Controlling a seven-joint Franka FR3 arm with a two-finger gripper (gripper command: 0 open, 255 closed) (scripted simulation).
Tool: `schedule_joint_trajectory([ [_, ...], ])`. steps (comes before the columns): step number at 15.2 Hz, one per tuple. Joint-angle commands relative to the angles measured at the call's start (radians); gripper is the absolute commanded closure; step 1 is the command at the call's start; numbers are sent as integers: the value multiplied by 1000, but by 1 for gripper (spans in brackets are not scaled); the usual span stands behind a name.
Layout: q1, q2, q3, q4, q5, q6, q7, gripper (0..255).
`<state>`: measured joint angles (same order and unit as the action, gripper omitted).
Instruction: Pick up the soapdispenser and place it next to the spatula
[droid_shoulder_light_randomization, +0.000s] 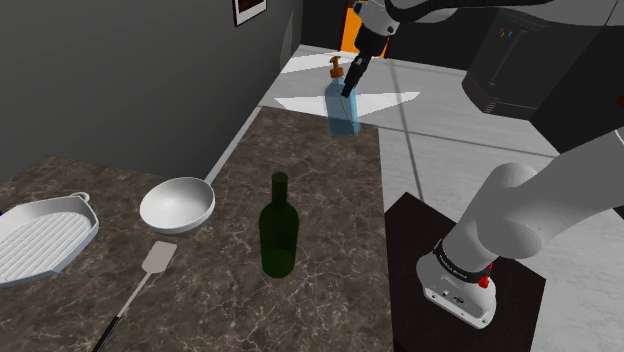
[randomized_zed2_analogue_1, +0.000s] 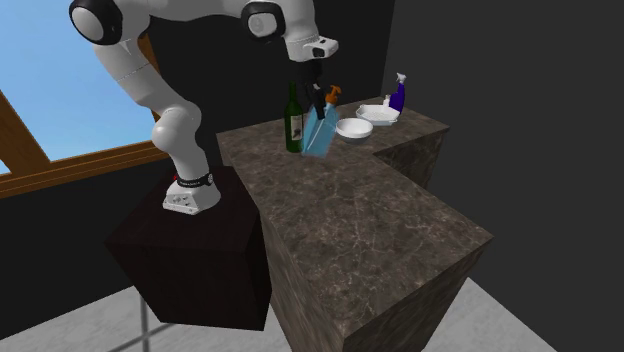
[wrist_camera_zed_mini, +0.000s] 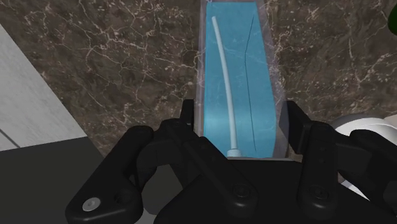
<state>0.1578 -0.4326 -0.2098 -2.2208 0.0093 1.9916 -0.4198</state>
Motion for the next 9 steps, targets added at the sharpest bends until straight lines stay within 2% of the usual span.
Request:
schedule_joint_trajectory([
  [1,0,-3,2,22,0,-25,3,255],
  [9,3,5,6,137,1,-131,9,255],
])
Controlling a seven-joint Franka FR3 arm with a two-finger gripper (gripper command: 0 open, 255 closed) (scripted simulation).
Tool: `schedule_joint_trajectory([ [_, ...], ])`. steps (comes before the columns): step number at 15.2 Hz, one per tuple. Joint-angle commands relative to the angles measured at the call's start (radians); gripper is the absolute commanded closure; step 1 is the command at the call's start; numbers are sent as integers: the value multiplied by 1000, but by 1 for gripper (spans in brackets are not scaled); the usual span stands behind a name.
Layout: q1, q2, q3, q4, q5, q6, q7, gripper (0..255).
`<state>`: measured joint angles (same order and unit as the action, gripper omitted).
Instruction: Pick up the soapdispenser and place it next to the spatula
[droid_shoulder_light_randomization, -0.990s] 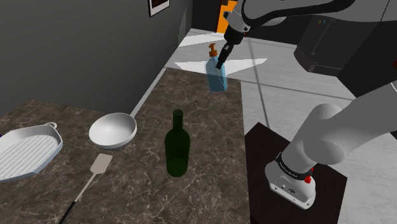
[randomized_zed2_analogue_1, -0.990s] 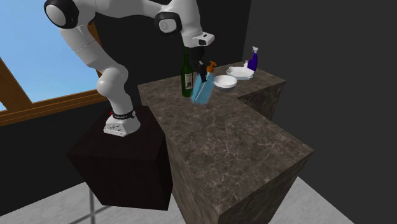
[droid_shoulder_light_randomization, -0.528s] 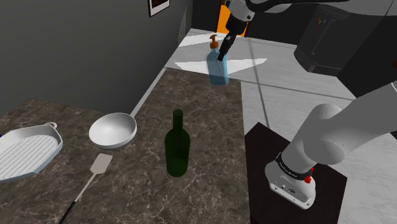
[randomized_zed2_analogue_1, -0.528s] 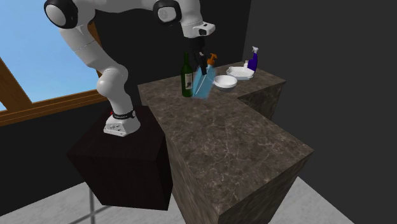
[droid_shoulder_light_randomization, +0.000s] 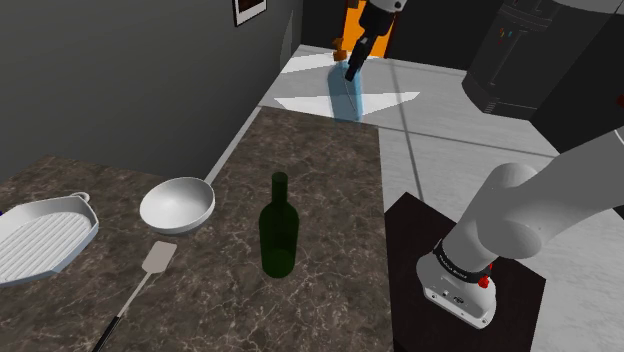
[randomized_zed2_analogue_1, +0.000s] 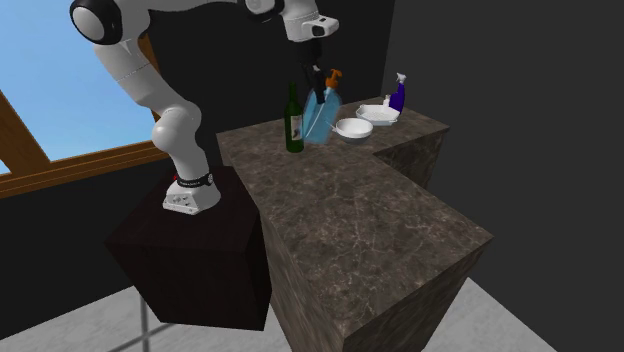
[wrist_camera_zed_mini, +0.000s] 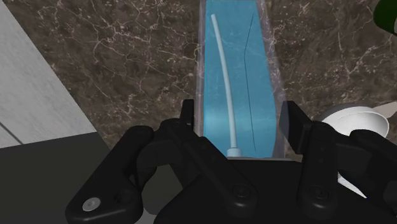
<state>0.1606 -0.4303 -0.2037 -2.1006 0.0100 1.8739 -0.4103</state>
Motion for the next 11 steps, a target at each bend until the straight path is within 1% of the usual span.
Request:
schedule_joint_trajectory([
  [1,1,5,0,32,1,-27,1,255],
  [7,3,21,1,123,4,-102,4,255],
  [11,33,20,75,115,13,-92,102,255],
])
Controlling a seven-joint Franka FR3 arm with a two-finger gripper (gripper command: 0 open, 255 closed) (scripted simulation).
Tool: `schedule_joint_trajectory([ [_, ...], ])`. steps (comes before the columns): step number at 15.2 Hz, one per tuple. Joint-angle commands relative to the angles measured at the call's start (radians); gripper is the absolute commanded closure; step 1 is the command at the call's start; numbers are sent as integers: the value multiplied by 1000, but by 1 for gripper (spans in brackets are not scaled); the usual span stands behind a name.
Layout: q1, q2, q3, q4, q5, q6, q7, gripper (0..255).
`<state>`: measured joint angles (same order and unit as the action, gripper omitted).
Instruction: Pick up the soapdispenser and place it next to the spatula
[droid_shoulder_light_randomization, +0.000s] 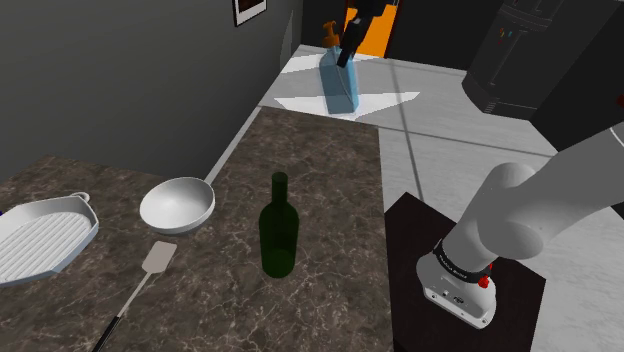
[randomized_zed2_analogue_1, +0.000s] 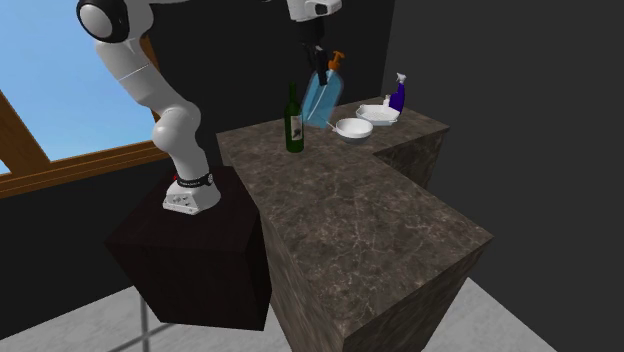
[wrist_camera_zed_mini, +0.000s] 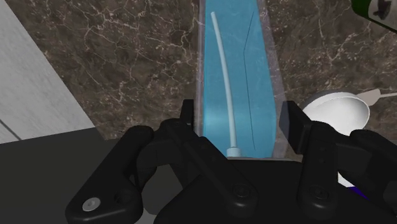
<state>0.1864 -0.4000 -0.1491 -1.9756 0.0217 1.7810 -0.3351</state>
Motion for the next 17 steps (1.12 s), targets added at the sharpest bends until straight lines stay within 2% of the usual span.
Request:
schedule_joint_trajectory([
  [1,15,-8,38,-9,4,4,52,255],
  [9,74,49,178,38,17,21,244,255],
  [17,133,171,311,161,2,24,438,255],
])
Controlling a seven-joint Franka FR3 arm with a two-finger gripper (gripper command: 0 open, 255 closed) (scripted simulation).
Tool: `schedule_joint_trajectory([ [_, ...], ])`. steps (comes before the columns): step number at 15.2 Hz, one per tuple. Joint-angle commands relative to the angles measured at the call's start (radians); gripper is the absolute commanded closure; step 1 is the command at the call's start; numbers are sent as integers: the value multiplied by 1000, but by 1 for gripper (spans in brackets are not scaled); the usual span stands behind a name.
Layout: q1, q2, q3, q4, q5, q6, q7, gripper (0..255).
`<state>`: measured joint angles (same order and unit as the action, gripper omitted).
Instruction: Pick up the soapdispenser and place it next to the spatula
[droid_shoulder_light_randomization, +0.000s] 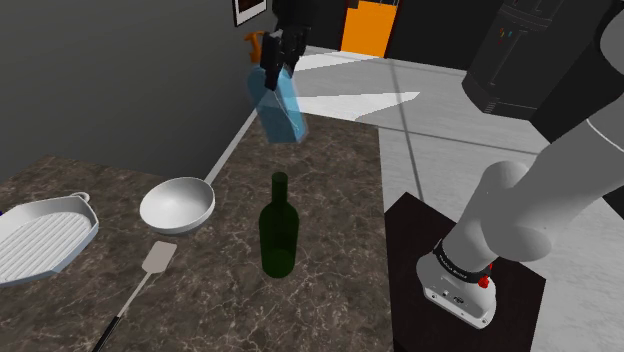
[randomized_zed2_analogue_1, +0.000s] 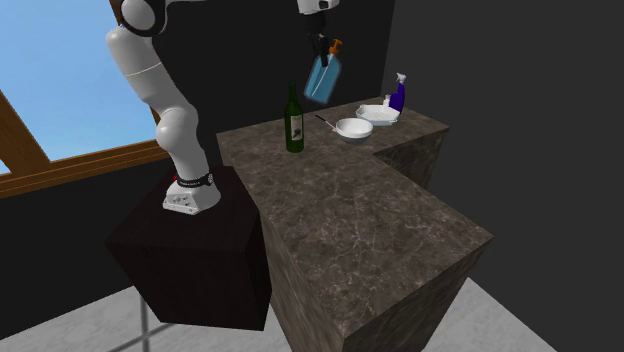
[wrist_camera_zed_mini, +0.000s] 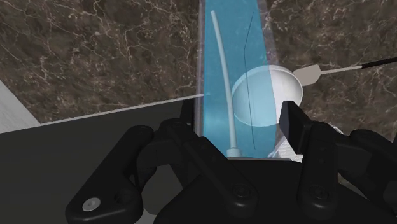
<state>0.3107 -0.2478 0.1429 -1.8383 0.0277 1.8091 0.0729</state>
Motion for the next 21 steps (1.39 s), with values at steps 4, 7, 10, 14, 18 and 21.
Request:
schedule_joint_trajectory([
  [4,40,104,81,116,-30,-12,128,255],
  [7,68,179,125,200,-59,-26,203,255],
  [10,101,266,165,301,-98,-48,277,255],
  [14,140,351,194,391,-140,-62,343,255],
  [18,136,334,192,316,-135,-2,344,255],
  [21,133,325,191,264,-132,41,345,255],
])
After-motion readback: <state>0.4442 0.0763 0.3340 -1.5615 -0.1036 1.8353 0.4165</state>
